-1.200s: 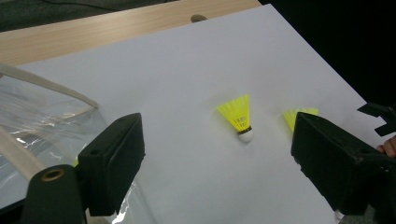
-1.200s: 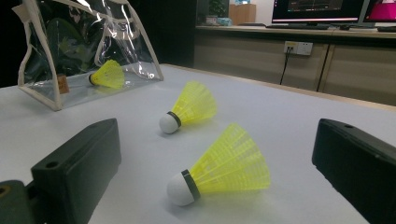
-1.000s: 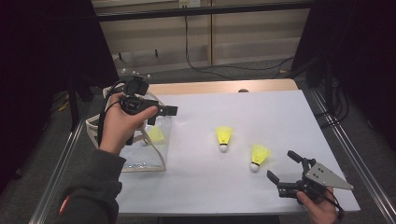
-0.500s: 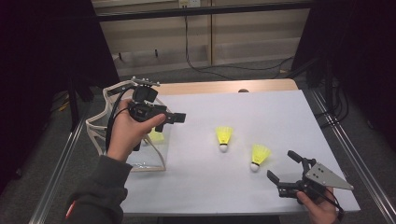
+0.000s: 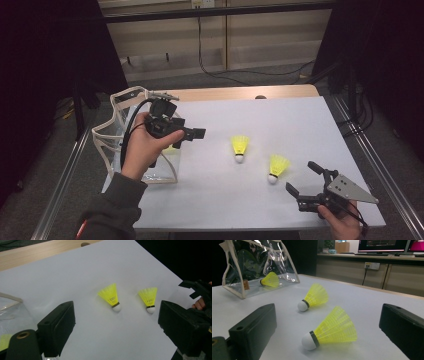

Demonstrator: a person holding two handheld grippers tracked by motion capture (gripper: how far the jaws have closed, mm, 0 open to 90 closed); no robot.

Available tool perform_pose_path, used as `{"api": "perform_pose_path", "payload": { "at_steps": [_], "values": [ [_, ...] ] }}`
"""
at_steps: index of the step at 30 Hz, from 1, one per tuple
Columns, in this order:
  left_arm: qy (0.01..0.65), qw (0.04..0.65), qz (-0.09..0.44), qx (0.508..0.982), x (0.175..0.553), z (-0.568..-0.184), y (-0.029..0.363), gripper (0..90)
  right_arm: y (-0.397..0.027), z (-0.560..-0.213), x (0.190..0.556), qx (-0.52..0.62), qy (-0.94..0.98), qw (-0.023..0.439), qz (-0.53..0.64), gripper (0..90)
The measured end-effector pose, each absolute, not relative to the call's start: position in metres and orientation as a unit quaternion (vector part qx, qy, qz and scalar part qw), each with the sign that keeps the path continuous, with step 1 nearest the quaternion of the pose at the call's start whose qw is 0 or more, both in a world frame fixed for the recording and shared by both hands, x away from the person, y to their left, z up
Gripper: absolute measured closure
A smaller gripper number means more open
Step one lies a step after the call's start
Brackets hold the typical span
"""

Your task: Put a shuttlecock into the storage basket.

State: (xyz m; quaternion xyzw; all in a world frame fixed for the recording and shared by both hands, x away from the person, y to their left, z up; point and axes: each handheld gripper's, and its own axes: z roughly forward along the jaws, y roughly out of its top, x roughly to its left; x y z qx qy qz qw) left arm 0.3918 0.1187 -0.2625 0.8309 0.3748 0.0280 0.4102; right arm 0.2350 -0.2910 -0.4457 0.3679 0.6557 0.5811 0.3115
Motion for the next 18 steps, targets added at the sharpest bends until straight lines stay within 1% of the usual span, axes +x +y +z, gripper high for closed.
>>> {"api": "perform_pose_path", "payload": {
  "at_steps": [18],
  "values": [
    [0.358, 0.419, 0.013, 0.834, 0.383, -0.287, 0.104, 12.5, -0.291, -0.446, 0.235, 0.367, 0.656, 0.312, 0.581, 1.1]
  ]
}}
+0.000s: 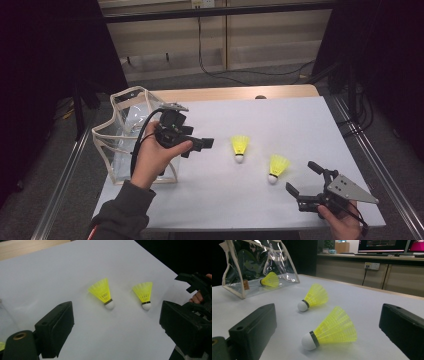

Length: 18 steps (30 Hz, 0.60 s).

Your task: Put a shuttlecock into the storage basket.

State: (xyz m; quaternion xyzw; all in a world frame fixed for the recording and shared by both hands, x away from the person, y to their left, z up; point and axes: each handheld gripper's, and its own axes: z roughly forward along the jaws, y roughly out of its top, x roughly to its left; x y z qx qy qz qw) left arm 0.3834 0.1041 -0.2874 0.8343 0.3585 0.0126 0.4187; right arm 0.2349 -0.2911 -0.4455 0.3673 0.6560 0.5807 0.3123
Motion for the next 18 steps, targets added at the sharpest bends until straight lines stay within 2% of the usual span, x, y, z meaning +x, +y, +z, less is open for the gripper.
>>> {"api": "perform_pose_path", "payload": {
  "at_steps": [18],
  "values": [
    [0.359, 0.425, 0.001, 0.831, 0.378, -0.313, 0.097, 11.7, -0.291, -0.445, 0.235, 0.367, 0.657, 0.313, 0.579, 1.1]
  ]
}}
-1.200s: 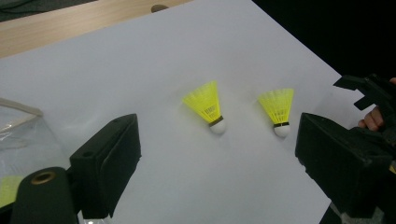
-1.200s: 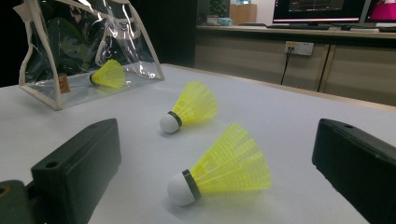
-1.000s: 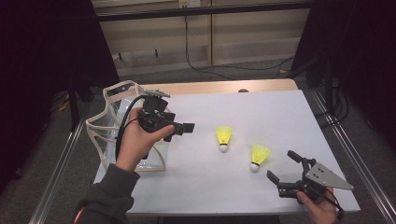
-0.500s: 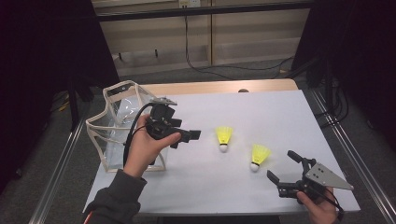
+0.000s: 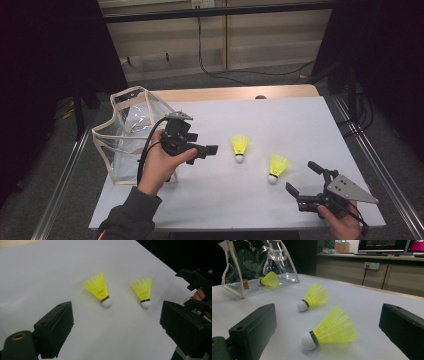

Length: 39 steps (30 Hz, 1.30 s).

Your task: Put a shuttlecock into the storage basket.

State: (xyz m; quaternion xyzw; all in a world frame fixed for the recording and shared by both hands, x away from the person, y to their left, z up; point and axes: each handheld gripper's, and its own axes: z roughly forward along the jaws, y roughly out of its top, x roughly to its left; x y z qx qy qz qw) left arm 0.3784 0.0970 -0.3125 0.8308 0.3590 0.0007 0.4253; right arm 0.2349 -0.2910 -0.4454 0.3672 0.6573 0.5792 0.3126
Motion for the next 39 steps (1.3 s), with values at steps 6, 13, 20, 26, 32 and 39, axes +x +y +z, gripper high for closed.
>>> {"api": "perform_pose_path", "payload": {
  "at_steps": [6, 13, 20, 26, 32, 39],
  "values": [
    [0.353, 0.425, 0.0, 0.834, 0.376, -0.321, 0.092, 11.1, -0.291, -0.446, 0.235, 0.367, 0.657, 0.313, 0.579, 1.1],
    [0.348, 0.428, -0.002, 0.834, 0.374, -0.33, 0.087, 10.5, -0.29, -0.446, 0.235, 0.366, 0.658, 0.314, 0.579, 1.1],
    [0.341, 0.428, -0.001, 0.837, 0.373, -0.339, 0.082, 9.5, -0.29, -0.446, 0.235, 0.367, 0.657, 0.312, 0.579, 1.1],
    [0.331, 0.43, 0.005, 0.84, 0.371, -0.344, 0.077, 8.9, -0.29, -0.446, 0.235, 0.365, 0.659, 0.313, 0.578, 1.1],
    [0.326, 0.435, 0.003, 0.839, 0.369, -0.35, 0.072, 8.3, -0.291, -0.446, 0.235, 0.365, 0.659, 0.313, 0.578, 1.1],
    [0.319, 0.435, 0.003, 0.842, 0.367, -0.358, 0.065, 7.7, -0.291, -0.446, 0.235, 0.366, 0.659, 0.314, 0.577, 1.1]
  ]
}}
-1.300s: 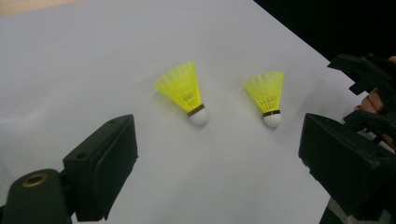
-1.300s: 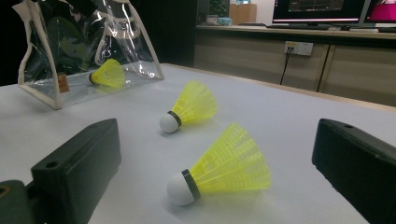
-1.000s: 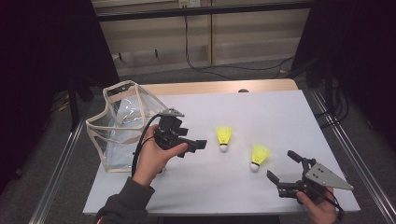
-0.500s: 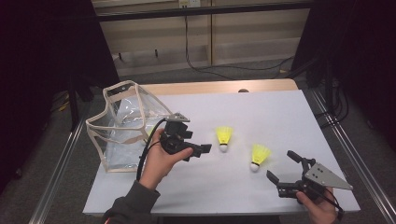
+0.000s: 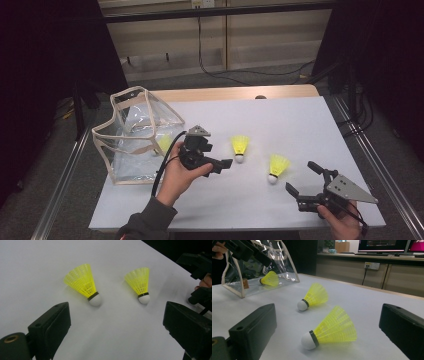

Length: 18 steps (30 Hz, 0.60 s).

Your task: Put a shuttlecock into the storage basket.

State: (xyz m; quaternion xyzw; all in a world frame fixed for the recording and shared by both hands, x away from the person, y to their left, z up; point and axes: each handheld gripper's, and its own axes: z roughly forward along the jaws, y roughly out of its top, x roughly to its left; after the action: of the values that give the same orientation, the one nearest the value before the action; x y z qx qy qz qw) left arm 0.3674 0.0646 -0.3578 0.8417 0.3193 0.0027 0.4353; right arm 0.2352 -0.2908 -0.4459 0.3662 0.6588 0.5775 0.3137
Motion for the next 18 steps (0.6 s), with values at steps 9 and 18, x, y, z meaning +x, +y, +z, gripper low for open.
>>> {"api": "perform_pose_path", "payload": {
  "at_steps": [9, 18],
  "values": [
    [0.312, 0.437, 0.003, 0.844, 0.364, -0.368, 0.056, 7.3, -0.291, -0.446, 0.235, 0.365, 0.66, 0.313, 0.577, 1.1],
    [0.304, 0.435, 0.009, 0.848, 0.363, -0.372, 0.051, 6.9, -0.291, -0.447, 0.236, 0.368, 0.659, 0.311, 0.577, 1.1]
  ]
}}
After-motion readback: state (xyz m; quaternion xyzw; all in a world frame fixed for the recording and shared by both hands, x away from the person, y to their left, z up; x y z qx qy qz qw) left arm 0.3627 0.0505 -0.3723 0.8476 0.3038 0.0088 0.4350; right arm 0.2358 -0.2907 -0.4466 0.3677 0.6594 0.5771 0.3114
